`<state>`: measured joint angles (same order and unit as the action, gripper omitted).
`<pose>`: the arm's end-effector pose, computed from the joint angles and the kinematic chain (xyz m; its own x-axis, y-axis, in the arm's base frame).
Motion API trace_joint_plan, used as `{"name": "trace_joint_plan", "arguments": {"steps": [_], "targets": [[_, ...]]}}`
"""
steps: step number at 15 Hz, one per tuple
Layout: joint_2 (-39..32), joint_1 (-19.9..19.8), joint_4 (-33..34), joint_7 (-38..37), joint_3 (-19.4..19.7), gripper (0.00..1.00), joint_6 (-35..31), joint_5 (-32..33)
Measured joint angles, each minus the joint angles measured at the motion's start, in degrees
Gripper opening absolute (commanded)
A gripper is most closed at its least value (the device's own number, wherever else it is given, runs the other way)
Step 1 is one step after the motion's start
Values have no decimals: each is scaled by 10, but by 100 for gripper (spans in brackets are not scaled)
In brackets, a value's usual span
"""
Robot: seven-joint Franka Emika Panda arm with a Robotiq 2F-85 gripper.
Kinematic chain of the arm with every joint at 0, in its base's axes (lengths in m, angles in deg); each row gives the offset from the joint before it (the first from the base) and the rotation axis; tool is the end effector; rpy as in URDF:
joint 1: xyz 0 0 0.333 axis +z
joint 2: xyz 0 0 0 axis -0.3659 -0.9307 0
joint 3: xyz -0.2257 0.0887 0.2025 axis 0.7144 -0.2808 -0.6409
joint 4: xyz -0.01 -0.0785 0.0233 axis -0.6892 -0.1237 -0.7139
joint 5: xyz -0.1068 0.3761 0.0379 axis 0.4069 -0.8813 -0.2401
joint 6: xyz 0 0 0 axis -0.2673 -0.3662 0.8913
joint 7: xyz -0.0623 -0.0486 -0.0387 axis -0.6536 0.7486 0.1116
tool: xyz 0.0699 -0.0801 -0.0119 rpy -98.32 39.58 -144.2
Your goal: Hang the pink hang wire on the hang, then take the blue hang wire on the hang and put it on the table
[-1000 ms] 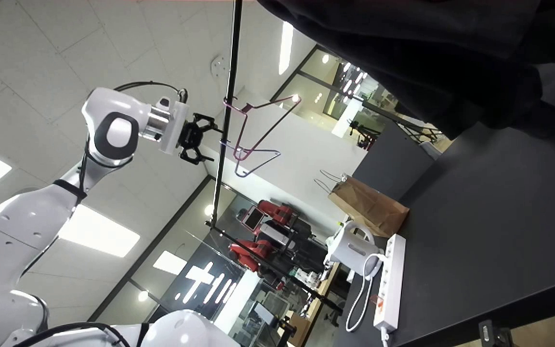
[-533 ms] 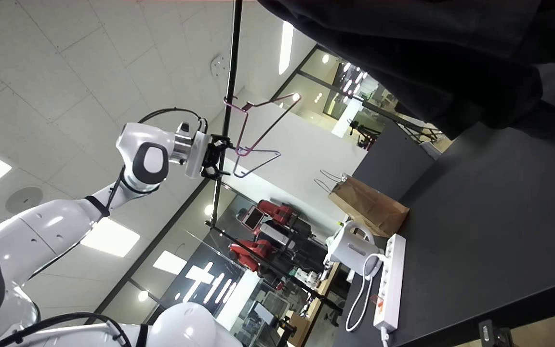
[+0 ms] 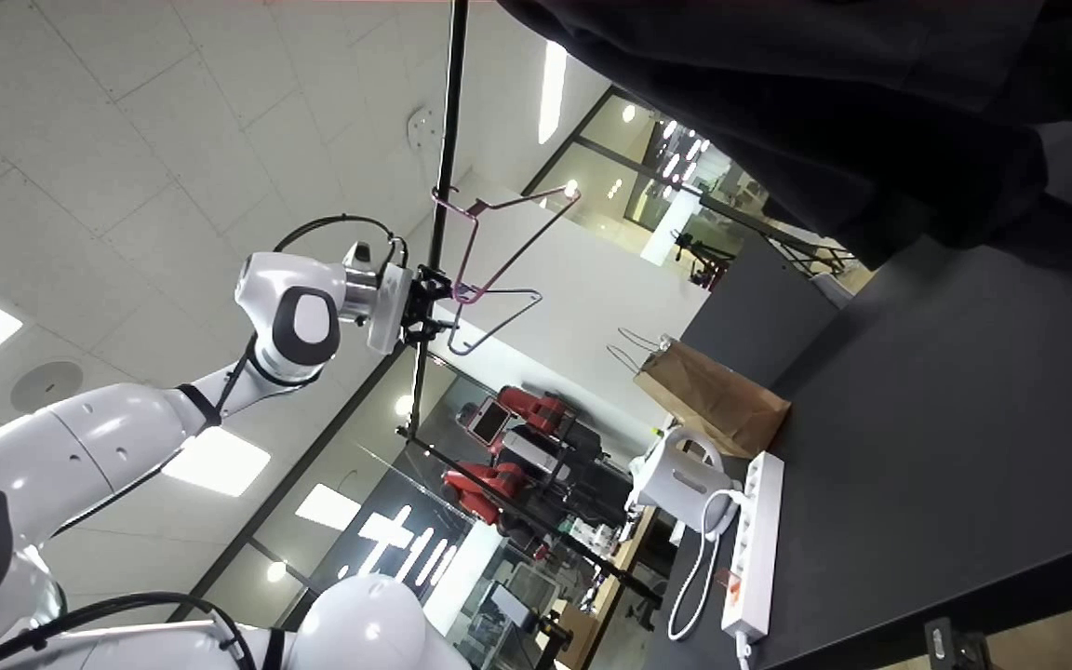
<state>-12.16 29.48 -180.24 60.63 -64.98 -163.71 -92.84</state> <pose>0.3998 0.0183 0.6706 0.4325 0.4091 0.8035 0.5115 -0.8452 0.1550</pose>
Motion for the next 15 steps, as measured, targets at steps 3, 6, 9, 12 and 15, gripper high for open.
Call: {"name": "trace_joint_plan", "arguments": {"steps": [3, 6, 9, 12, 15], "targets": [[0, 15, -6, -3, 16, 5, -19, 14], [0, 24, -10, -6, 29, 0, -25, 25], [0, 30, -12, -10, 37, 2, -31, 35], [2, 38, -12, -11, 45, 2, -30, 41], [13, 49, -12, -11, 56, 2, -24, 43]]}}
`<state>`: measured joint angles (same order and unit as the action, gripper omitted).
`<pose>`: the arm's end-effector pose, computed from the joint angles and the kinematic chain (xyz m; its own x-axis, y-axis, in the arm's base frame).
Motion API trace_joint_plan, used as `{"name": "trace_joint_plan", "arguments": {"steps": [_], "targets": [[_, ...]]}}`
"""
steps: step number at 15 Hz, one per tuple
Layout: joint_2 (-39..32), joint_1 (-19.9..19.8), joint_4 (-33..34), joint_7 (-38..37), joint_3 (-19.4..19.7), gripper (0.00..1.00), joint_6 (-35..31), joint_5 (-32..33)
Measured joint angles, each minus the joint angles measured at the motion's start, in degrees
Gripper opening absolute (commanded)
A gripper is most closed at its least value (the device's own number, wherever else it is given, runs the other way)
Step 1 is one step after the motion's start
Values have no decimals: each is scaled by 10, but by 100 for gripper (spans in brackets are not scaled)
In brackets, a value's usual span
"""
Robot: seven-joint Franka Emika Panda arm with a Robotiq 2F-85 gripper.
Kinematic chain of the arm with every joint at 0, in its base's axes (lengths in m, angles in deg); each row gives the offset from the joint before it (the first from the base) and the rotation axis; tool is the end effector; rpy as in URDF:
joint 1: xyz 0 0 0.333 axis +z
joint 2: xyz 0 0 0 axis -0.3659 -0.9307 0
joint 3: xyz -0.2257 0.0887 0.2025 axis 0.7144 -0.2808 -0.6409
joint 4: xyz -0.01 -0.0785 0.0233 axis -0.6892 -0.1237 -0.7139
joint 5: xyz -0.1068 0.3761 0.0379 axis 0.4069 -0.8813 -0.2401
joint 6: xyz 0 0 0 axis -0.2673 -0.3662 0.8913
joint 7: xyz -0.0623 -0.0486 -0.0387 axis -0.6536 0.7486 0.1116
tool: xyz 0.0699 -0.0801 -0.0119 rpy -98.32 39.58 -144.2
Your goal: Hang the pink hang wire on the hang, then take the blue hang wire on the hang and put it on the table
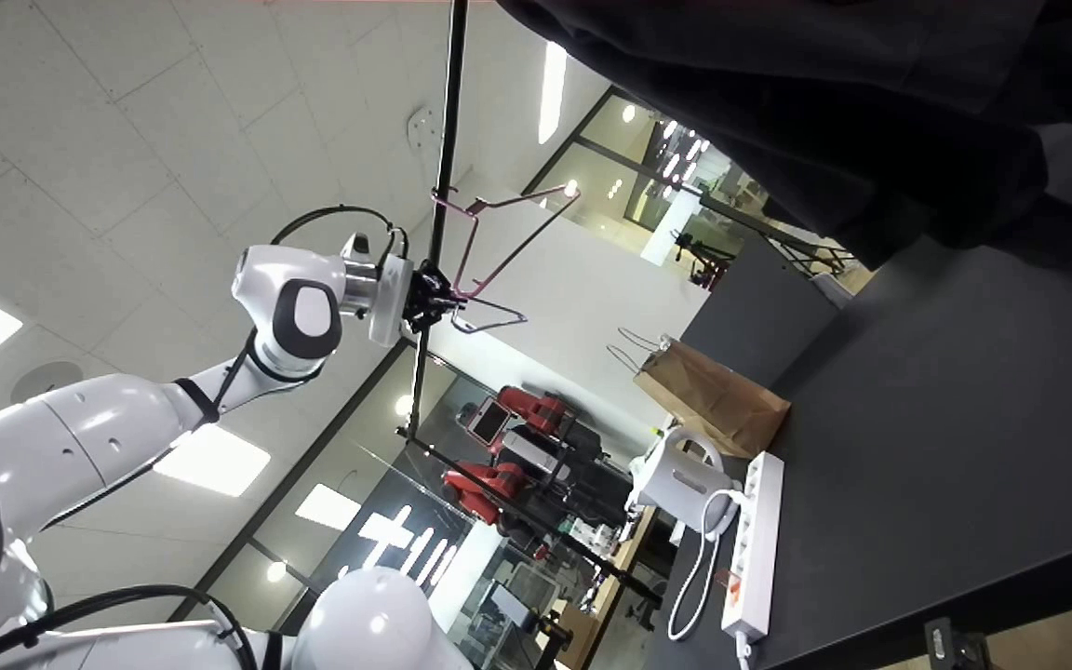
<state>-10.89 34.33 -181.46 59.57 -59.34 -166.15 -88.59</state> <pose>0.3971 -0.0012 0.6699 0.4150 0.3996 0.8173 0.4955 -0.8527 0.1653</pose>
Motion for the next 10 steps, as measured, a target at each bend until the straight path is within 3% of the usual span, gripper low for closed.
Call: {"name": "trace_joint_plan", "arguments": {"steps": [10], "targets": [[45, 19, 1, 1, 43, 2, 69, 0]]}}
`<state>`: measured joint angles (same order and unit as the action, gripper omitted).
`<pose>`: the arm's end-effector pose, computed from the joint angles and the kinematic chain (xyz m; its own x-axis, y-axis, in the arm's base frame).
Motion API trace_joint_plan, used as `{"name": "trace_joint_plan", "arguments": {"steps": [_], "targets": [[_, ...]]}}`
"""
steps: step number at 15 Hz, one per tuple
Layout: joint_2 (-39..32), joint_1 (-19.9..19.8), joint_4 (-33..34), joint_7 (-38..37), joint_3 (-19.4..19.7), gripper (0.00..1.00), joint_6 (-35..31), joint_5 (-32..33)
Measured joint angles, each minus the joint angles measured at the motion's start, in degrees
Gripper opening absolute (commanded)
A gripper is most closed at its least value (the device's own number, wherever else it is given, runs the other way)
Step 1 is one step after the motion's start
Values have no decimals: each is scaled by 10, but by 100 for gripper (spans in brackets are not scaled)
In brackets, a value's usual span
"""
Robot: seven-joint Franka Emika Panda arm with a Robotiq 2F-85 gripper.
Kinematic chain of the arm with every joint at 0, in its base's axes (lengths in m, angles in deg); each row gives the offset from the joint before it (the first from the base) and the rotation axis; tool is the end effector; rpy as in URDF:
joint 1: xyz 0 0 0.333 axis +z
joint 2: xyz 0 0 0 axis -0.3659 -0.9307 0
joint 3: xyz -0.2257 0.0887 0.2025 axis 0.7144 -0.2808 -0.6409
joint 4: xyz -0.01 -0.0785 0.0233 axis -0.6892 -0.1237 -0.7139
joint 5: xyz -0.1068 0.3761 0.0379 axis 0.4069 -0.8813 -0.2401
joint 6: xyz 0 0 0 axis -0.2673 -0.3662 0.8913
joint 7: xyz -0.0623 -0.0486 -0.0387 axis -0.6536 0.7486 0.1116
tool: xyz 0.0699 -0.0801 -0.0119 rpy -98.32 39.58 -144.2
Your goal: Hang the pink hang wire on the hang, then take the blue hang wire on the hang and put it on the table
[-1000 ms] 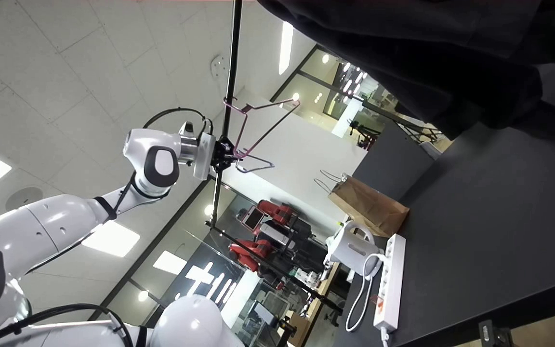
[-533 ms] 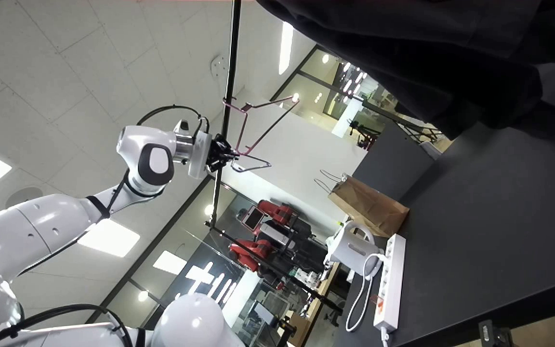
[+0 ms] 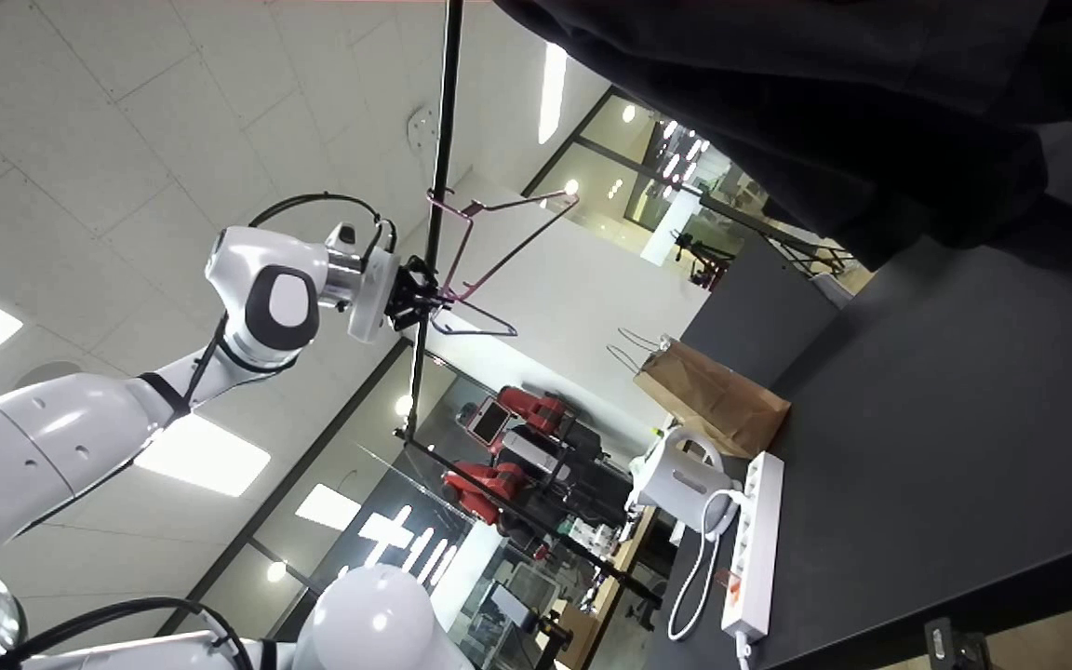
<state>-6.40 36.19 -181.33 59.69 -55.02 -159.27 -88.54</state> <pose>0.3740 -0.0254 0.6806 0.4310 0.3670 0.8244 0.5316 -0.8415 0.0968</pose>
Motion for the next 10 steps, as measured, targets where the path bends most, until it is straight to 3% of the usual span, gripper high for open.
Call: {"name": "trace_joint_plan", "arguments": {"steps": [10], "targets": [[-3, 36, -2, 2, 17, 2, -55, -12]]}}
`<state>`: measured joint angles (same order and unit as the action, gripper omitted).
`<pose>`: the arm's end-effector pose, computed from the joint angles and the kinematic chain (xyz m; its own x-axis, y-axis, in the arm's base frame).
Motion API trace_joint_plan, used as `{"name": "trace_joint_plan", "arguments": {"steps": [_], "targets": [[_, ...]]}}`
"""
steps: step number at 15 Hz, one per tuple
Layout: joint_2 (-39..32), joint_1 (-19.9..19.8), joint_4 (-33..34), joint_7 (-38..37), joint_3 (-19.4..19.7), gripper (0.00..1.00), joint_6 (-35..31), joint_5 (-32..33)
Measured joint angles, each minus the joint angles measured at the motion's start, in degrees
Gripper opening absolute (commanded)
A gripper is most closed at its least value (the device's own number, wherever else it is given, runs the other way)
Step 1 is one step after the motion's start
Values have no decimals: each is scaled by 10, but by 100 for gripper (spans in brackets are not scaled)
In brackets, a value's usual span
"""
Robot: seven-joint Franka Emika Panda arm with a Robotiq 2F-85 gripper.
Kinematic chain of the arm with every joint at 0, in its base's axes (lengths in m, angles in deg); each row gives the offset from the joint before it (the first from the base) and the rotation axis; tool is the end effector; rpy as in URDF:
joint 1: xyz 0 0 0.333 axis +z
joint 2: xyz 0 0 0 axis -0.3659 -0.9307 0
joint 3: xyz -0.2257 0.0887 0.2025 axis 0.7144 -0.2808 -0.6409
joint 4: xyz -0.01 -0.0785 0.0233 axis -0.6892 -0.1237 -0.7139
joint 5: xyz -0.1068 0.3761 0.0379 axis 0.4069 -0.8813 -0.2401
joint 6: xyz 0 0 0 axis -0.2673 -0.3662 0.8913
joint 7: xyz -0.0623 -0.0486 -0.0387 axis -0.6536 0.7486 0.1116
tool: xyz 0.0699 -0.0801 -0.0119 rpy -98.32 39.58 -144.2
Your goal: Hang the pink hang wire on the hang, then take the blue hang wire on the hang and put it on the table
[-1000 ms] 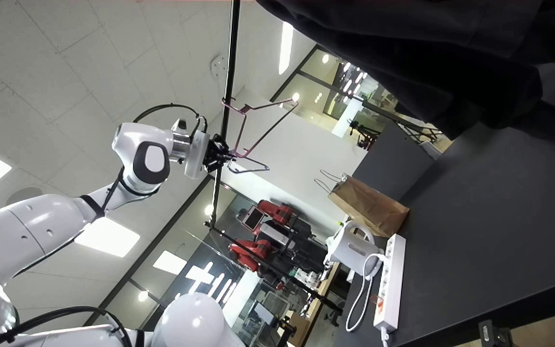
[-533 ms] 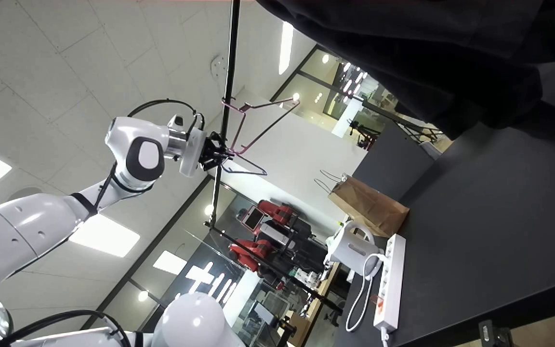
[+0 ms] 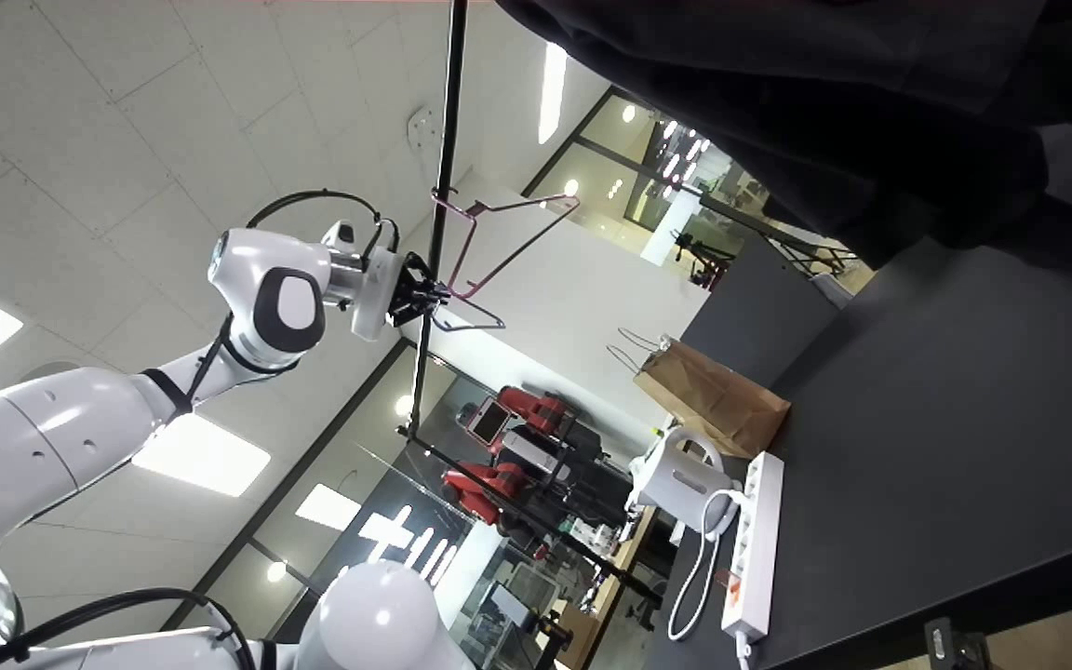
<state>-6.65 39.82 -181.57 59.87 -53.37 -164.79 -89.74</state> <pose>0.3792 -0.0226 0.6853 0.3785 0.3275 0.8657 0.5182 -0.8500 0.0950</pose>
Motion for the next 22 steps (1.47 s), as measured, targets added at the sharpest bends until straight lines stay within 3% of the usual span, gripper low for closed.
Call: {"name": "trace_joint_plan", "arguments": {"steps": [6, 11, 16, 22], "targets": [[-5, 46, -8, 2, 18, 2, -51, -9], [4, 64, -12, 7, 33, 2, -53, -9], [35, 64, -12, 12, 44, 2, -15, -8], [77, 48, -7, 13, 59, 2, 79, -4]]}}
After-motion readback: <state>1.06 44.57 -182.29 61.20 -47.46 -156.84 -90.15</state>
